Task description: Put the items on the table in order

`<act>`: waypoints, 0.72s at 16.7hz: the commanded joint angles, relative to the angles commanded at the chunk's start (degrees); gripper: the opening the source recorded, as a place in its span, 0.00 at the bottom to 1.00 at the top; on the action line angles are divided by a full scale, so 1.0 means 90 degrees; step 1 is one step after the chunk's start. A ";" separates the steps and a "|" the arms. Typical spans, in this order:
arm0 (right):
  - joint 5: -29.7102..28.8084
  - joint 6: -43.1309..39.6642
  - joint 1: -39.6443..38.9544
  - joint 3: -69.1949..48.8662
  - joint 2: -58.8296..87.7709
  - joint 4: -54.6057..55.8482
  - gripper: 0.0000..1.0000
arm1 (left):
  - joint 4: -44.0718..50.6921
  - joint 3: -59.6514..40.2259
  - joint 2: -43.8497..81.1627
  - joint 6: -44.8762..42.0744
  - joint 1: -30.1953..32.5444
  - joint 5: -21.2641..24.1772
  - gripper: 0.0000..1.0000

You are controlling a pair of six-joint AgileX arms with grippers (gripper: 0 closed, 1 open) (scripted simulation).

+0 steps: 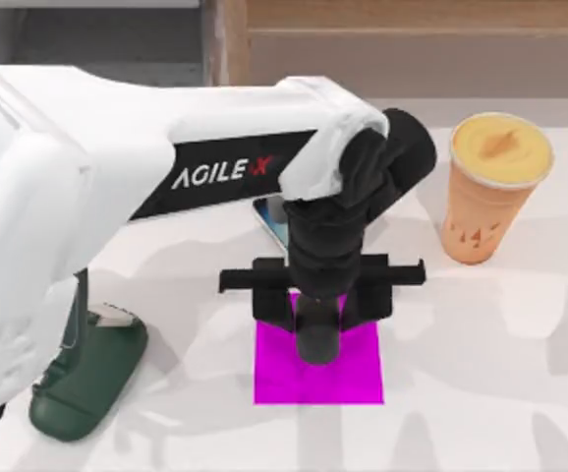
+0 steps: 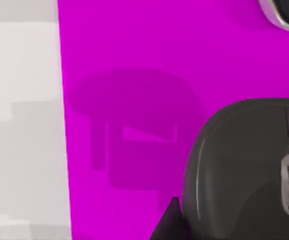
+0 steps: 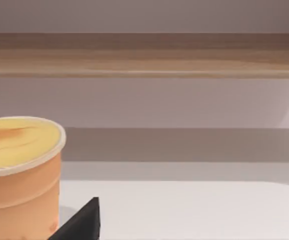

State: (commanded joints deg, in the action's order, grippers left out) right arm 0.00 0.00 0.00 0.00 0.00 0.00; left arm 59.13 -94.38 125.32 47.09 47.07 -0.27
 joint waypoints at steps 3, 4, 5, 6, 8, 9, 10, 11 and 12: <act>0.0000 0.0000 0.0000 0.0000 0.0000 0.0000 1.00 | -0.0139 0.0079 0.0064 0.0008 0.0014 0.0011 0.00; 0.0000 0.0000 0.0000 0.0000 0.0000 0.0000 1.00 | -0.0154 0.0087 0.0069 0.0009 0.0015 0.0008 0.00; 0.0000 0.0000 0.0000 0.0000 0.0000 0.0000 1.00 | -0.0154 0.0087 0.0069 0.0009 0.0015 0.0008 0.00; 0.0000 0.0000 0.0000 0.0000 0.0000 0.0000 1.00 | -0.0154 0.0087 0.0069 0.0009 0.0015 0.0008 0.00; 0.0000 0.0000 0.0000 0.0000 0.0000 0.0000 1.00 | -0.0154 0.0087 0.0069 0.0009 0.0015 0.0008 0.08; 0.0000 0.0000 0.0000 0.0000 0.0000 0.0000 1.00 | -0.0154 0.0087 0.0069 0.0009 0.0015 0.0008 0.15; 0.0000 0.0000 0.0000 0.0000 0.0000 0.0000 1.00 | -0.0154 0.0087 0.0069 0.0009 0.0015 0.0008 0.23; 0.0000 0.0000 0.0000 0.0000 0.0000 0.0000 1.00 | -0.0154 0.0087 0.0069 0.0009 0.0015 0.0008 0.30; 0.0000 0.0000 0.0000 0.0000 0.0000 0.0000 1.00 | -0.0154 0.0087 0.0069 0.0009 0.0015 0.0008 0.38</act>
State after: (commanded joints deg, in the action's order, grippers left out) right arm 0.00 0.00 0.00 0.00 0.00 0.00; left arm 57.75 -93.60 125.94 47.17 47.21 -0.20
